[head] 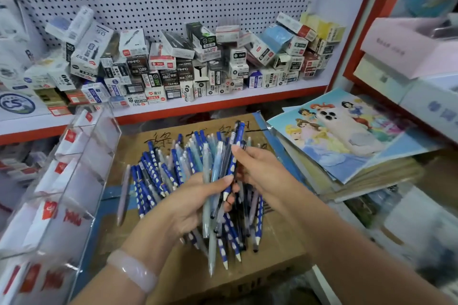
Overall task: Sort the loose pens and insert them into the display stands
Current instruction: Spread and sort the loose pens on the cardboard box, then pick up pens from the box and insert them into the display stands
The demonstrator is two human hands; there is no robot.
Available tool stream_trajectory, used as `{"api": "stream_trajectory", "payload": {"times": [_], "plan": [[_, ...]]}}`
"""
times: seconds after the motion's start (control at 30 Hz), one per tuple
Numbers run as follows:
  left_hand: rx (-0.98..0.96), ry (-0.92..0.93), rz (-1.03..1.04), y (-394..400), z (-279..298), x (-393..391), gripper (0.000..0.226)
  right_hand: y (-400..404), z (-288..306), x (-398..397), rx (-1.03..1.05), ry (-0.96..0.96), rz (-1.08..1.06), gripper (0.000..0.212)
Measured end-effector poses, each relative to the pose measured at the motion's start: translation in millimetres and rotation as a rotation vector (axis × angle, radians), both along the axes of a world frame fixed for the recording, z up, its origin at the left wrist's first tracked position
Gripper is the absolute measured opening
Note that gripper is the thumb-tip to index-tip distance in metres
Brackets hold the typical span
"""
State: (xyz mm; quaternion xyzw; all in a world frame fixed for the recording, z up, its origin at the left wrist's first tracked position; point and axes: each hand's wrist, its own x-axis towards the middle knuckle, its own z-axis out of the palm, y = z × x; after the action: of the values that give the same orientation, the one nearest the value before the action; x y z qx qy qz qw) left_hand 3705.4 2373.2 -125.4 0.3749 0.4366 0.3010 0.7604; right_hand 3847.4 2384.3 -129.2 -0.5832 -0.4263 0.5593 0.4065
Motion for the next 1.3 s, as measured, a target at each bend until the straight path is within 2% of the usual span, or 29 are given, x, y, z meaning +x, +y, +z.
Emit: {"api": "stream_trajectory", "payload": {"times": [0.2,0.27,0.33,0.43,0.53,0.63,0.83,0.97,1.07,1.2,1.3], "plan": [[0.046,0.035,0.085,-24.9,12.0,25.2,0.015,-29.9,9.2,26.4,0.045,0.131,-0.026,0.031],[0.059,0.020,0.135,-33.7,18.0,33.4,0.013,-39.1,15.8,29.5,0.065,0.084,-0.040,0.029],[0.060,-0.018,0.181,-42.0,23.7,44.5,0.016,-45.1,19.7,32.5,0.102,-0.059,-0.089,0.031],[0.023,-0.052,0.246,-52.9,28.2,63.9,0.013,-54.2,23.7,44.9,0.162,-0.144,-0.245,0.031],[0.015,-0.077,0.245,-60.6,25.6,85.2,0.012,-75.6,29.6,76.4,0.216,-0.030,-0.442,0.027],[0.104,0.007,0.182,-73.8,19.4,112.1,0.012,-115.7,32.6,124.9,0.308,-0.009,-0.574,0.014],[0.153,-0.100,-0.022,-108.8,25.3,180.7,0.015,-206.8,59.0,217.3,0.409,-0.264,-0.789,0.017],[0.266,-0.109,0.046,-125.2,46.5,227.2,0.009,-238.8,76.5,242.3,0.442,-0.503,-0.824,0.014],[0.286,-0.154,0.139,-134.4,54.1,254.2,0.011,-232.4,69.9,245.6,0.421,-0.684,-0.787,0.013],[0.142,-0.181,0.231,-136.3,34.5,259.3,0.015,-198.7,50.9,252.0,0.376,-0.770,-0.722,0.007],[0.123,-0.104,0.248,-129.6,13.9,247.0,0.017,-171.6,36.5,259.5,0.328,-0.809,-0.701,0.009]]}}
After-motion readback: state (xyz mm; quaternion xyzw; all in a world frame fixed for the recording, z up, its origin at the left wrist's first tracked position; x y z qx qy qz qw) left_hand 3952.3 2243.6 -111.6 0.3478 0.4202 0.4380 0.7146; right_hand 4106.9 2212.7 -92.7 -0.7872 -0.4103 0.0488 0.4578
